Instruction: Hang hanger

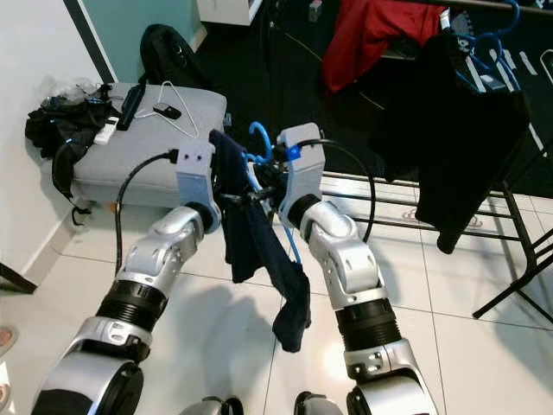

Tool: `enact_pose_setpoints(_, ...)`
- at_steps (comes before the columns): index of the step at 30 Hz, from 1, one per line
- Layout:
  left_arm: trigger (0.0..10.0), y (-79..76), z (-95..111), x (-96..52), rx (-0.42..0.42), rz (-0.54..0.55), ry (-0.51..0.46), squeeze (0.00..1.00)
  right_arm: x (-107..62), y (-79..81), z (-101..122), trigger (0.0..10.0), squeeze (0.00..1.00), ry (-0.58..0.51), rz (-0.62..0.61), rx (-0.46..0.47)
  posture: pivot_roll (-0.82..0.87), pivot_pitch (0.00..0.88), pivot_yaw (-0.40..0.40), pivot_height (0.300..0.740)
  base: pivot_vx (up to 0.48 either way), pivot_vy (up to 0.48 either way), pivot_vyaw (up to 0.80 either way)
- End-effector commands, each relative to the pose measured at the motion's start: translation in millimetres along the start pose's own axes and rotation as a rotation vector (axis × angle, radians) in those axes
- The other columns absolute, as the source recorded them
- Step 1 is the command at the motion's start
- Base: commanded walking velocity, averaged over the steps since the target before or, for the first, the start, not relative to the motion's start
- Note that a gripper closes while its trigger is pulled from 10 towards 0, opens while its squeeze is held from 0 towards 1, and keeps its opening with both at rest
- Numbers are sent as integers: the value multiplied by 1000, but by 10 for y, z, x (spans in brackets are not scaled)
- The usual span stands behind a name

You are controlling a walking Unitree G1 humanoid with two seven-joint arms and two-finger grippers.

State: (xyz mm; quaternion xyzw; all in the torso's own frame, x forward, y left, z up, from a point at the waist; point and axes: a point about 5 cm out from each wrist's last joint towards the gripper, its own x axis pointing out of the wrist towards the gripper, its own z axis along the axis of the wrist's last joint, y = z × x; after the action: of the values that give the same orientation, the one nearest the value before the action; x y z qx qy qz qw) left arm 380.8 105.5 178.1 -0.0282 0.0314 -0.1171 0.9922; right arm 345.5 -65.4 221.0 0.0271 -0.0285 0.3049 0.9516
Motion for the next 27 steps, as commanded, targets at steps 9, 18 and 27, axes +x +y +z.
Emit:
enact_pose_setpoints(9,10000,121,7,41,-3,101,-13,0,3,116,89,10000,0,-19,63,-6,-64,233,21,740,0,0,0)
enact_pose_setpoints(18,0,204,-4,56,-31,133,-13,0,5,129,96,10000,0,-11,68,-1,-66,233,18,740,0,0,0)
enact_pose_setpoints(27,0,239,0,69,-27,143,-21,0,-1,131,100,10000,0,-3,69,-4,-66,233,18,740,0,0,0)
